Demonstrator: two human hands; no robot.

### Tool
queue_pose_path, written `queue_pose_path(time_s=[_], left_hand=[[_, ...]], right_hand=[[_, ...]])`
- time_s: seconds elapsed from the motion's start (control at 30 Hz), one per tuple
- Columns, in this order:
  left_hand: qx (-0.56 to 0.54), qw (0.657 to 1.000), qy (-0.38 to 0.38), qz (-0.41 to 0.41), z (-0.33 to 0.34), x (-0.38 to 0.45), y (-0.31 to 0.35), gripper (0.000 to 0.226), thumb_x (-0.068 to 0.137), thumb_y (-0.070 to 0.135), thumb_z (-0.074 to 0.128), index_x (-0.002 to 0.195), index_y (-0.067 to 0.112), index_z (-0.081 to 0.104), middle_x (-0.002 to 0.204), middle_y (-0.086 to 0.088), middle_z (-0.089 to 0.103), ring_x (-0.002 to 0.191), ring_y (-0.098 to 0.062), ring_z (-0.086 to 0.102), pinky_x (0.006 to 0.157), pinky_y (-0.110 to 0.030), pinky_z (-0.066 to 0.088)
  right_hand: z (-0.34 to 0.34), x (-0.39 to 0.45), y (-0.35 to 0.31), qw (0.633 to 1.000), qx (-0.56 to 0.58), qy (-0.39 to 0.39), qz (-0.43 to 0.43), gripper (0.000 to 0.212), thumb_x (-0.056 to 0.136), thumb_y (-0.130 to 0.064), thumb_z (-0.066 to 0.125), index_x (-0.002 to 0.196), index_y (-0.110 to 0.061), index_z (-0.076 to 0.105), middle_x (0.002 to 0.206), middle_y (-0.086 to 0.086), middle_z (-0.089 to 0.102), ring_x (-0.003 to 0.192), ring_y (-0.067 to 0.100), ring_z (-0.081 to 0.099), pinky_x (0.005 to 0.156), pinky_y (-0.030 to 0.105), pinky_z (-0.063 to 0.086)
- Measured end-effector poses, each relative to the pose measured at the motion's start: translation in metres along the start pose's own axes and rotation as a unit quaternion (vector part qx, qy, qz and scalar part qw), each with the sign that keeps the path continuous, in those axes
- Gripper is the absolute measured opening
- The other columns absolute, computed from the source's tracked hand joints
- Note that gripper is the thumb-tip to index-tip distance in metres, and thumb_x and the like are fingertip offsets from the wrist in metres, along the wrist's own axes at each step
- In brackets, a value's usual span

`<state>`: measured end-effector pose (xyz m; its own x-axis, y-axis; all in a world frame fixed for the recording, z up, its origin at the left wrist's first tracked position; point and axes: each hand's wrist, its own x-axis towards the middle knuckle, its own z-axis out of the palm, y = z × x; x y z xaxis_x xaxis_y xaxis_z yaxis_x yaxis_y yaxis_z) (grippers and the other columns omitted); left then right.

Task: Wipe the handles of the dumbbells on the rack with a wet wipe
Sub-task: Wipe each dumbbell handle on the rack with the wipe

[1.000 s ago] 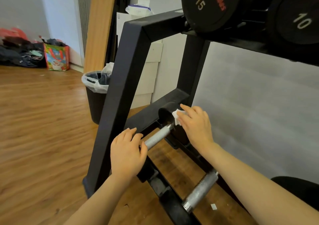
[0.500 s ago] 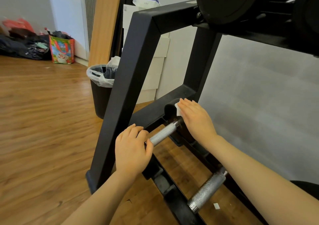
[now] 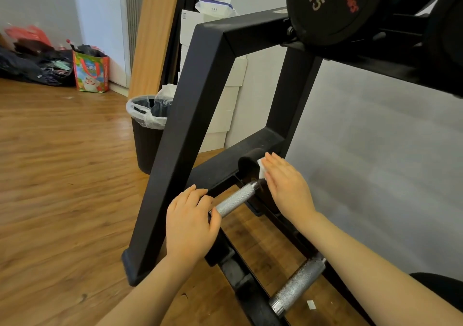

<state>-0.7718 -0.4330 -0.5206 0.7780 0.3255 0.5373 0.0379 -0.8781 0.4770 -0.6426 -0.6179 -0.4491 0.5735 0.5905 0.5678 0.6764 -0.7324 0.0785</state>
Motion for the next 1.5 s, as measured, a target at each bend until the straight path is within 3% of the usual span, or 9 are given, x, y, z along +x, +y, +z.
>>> queue_pose_path(time_s=[0.17, 0.3, 0.5, 0.8, 0.9, 1.03, 1.2, 1.4, 1.5], left_hand=[[-0.007, 1.000, 0.000, -0.001, 0.001, -0.001, 0.000, 0.042, 0.089, 0.039, 0.039, 0.098, 0.021, 0.075, 0.117, 0.002, 0.070, 0.124, -0.022, 0.057, 0.102, -0.046, 0.044], [-0.010, 1.000, -0.008, 0.005, 0.002, -0.002, -0.002, 0.043, 0.090, 0.039, 0.040, 0.099, 0.018, 0.076, 0.120, -0.001, 0.069, 0.125, -0.023, 0.056, 0.103, -0.049, 0.047], [-0.018, 1.000, 0.004, 0.004, 0.003, -0.002, -0.003, 0.040, 0.089, 0.039, 0.041, 0.097, 0.020, 0.075, 0.118, 0.001, 0.070, 0.124, -0.022, 0.057, 0.101, -0.049, 0.047], [-0.030, 0.999, 0.019, 0.006, 0.006, -0.003, -0.004, 0.037, 0.089, 0.038, 0.043, 0.098, 0.022, 0.075, 0.118, 0.003, 0.069, 0.125, -0.020, 0.055, 0.103, -0.047, 0.044], [-0.032, 0.999, 0.020, 0.003, 0.005, -0.003, -0.003, 0.038, 0.089, 0.038, 0.042, 0.097, 0.021, 0.075, 0.117, 0.002, 0.070, 0.124, -0.021, 0.056, 0.102, -0.048, 0.045], [-0.033, 0.999, 0.019, 0.002, 0.004, -0.003, -0.003, 0.039, 0.089, 0.038, 0.041, 0.096, 0.021, 0.075, 0.116, 0.002, 0.070, 0.124, -0.021, 0.056, 0.102, -0.048, 0.046], [-0.038, 0.999, 0.023, -0.001, 0.005, -0.004, -0.003, 0.038, 0.090, 0.038, 0.041, 0.096, 0.022, 0.075, 0.117, 0.003, 0.069, 0.125, -0.021, 0.055, 0.103, -0.048, 0.044], [-0.046, 0.998, 0.030, 0.000, 0.008, -0.004, -0.005, 0.035, 0.090, 0.037, 0.043, 0.095, 0.022, 0.075, 0.117, 0.003, 0.069, 0.125, -0.020, 0.054, 0.103, -0.046, 0.042], [-0.043, 0.999, 0.031, 0.001, 0.008, -0.004, -0.004, 0.037, 0.090, 0.037, 0.042, 0.094, 0.021, 0.075, 0.116, 0.003, 0.069, 0.124, -0.020, 0.055, 0.102, -0.045, 0.042]], right_hand=[[0.007, 0.027, -0.017, 0.998, -0.020, -0.063, -0.014, 0.058, 0.086, -0.008, 0.070, 0.140, -0.010, 0.049, 0.147, 0.009, 0.045, 0.139, 0.023, 0.038, 0.116, 0.034, 0.023], [0.021, 0.008, -0.034, 0.997, -0.009, -0.005, -0.078, 0.052, 0.062, -0.005, 0.088, 0.111, -0.006, 0.071, 0.117, 0.013, 0.068, 0.108, 0.030, 0.065, 0.087, 0.042, 0.052], [0.039, -0.019, -0.051, 0.999, 0.028, 0.023, 0.021, 0.058, 0.057, -0.013, 0.092, 0.111, -0.010, 0.071, 0.099, 0.009, 0.071, 0.079, 0.022, 0.066, 0.061, 0.026, 0.050], [0.055, -0.023, -0.057, 0.994, -0.075, -0.046, 0.068, 0.050, 0.069, -0.022, 0.087, 0.115, -0.011, 0.069, 0.117, 0.006, 0.069, 0.075, 0.019, 0.068, 0.054, 0.028, 0.049], [0.056, -0.027, -0.051, 0.992, -0.038, -0.056, 0.107, 0.057, 0.071, -0.015, 0.084, 0.124, -0.009, 0.064, 0.129, 0.008, 0.062, 0.076, 0.018, 0.070, 0.055, 0.029, 0.055], [0.064, -0.035, -0.052, 0.988, 0.046, -0.051, 0.138, 0.054, 0.090, -0.014, 0.067, 0.141, -0.014, 0.048, 0.149, 0.002, 0.044, 0.105, 0.017, 0.067, 0.076, 0.029, 0.059], [0.064, -0.040, -0.043, 0.986, 0.064, -0.050, 0.146, 0.051, 0.097, -0.021, 0.056, 0.146, -0.017, 0.042, 0.152, -0.002, 0.040, 0.091, 0.014, 0.069, 0.066, 0.026, 0.059], [0.067, -0.041, -0.046, 0.990, 0.090, -0.094, 0.056, 0.048, 0.101, -0.025, 0.049, 0.147, -0.017, 0.038, 0.154, -0.001, 0.035, 0.108, 0.015, 0.065, 0.077, 0.029, 0.059], [0.064, -0.029, -0.038, 0.988, 0.075, -0.072, 0.118, 0.046, 0.103, -0.032, 0.040, 0.147, -0.020, 0.037, 0.153, -0.003, 0.034, 0.109, 0.014, 0.062, 0.080, 0.027, 0.056]])
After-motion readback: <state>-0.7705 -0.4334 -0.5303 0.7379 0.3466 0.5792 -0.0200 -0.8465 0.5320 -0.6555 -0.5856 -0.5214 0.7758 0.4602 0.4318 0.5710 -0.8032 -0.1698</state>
